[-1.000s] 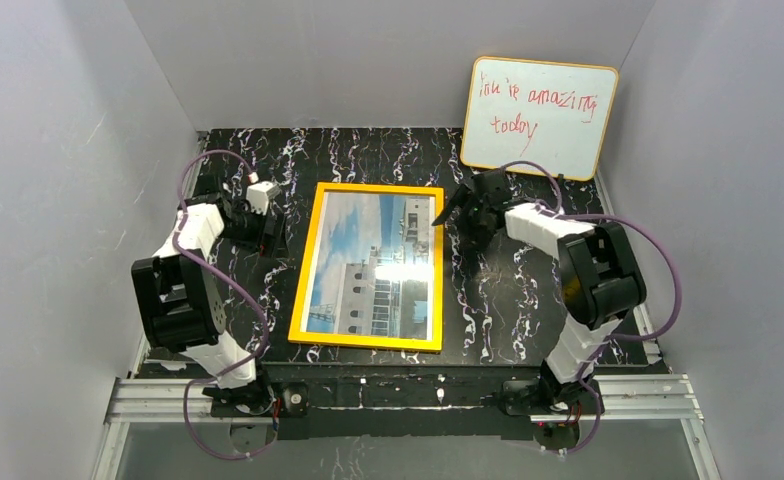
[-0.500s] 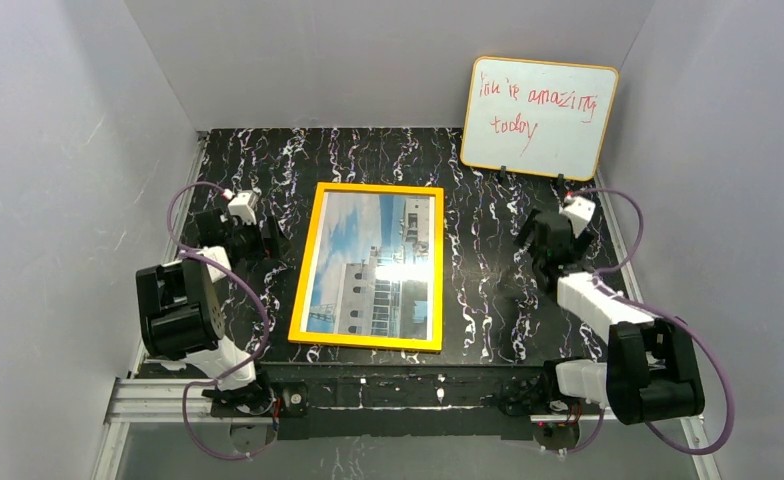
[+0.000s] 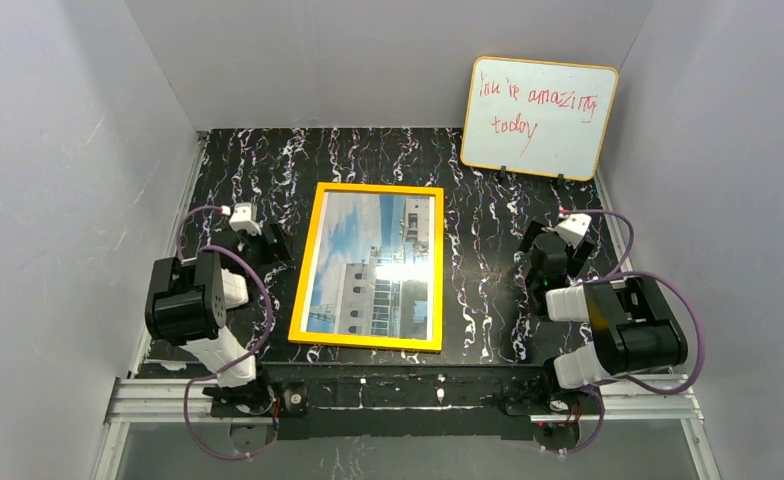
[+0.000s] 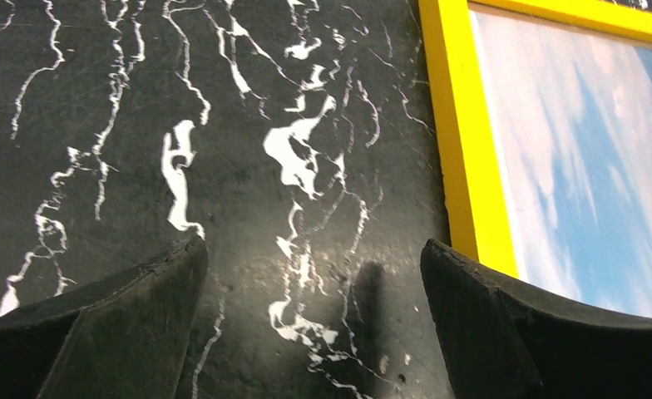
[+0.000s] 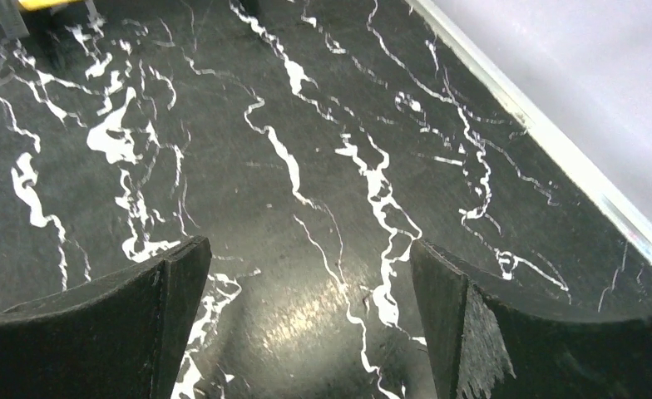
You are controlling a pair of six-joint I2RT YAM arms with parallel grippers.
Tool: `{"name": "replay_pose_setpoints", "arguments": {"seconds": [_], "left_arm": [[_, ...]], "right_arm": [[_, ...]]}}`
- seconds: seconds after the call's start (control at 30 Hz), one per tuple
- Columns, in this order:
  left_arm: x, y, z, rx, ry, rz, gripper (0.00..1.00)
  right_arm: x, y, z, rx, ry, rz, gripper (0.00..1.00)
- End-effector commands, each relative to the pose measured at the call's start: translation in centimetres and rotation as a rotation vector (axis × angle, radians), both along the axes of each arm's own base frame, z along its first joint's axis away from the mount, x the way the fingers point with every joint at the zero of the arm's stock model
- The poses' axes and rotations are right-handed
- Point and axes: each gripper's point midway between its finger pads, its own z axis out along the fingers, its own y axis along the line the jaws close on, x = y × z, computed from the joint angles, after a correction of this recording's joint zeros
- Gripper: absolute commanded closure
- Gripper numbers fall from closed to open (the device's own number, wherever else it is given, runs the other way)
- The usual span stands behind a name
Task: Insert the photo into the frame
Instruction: Reset both arms
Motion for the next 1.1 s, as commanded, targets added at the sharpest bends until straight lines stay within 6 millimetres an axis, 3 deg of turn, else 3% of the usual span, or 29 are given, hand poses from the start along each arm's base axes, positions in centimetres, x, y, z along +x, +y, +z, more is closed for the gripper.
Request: {"name": "replay_pose_setpoints", "arguments": {"seconds": [0.0, 0.1, 0.17, 0.2, 0.33, 1.07], "left_arm": [[-1.3, -1.6, 0.8, 0.102, -0.108, -0.016, 0.02], [-2.6, -3.5, 0.3, 0.251, -0.159, -0.046, 0.02], [-2.2, -3.8, 0.5, 0.268, -0.178, -0.036, 0.02], [-2.1, -3.5, -0.3, 0.272, -0.118, -0.03, 0.02], [-1.8, -3.4, -0.2, 0.266, -0.129, -0.017, 0.02], [-1.8, -3.4, -0.1, 0.266, -0.134, -0.016, 0.02]], "right_arm": [[0.6, -0.1, 1.6, -0.012, -0.151, 0.013, 0.02], [1.3, 2.0, 1.1, -0.04, -0.125, 0.166, 0.02], [1.9, 2.9, 1.2, -0.05, -0.133, 0.237, 0.02], [2.1, 3.0, 0.8, -0.038, -0.118, 0.248, 0.02], [2.8, 2.8, -0.7, 0.043, -0.089, 0.325, 0.02], [2.4, 2.7, -0.5, 0.038, -0.096, 0.325, 0.02]]}}
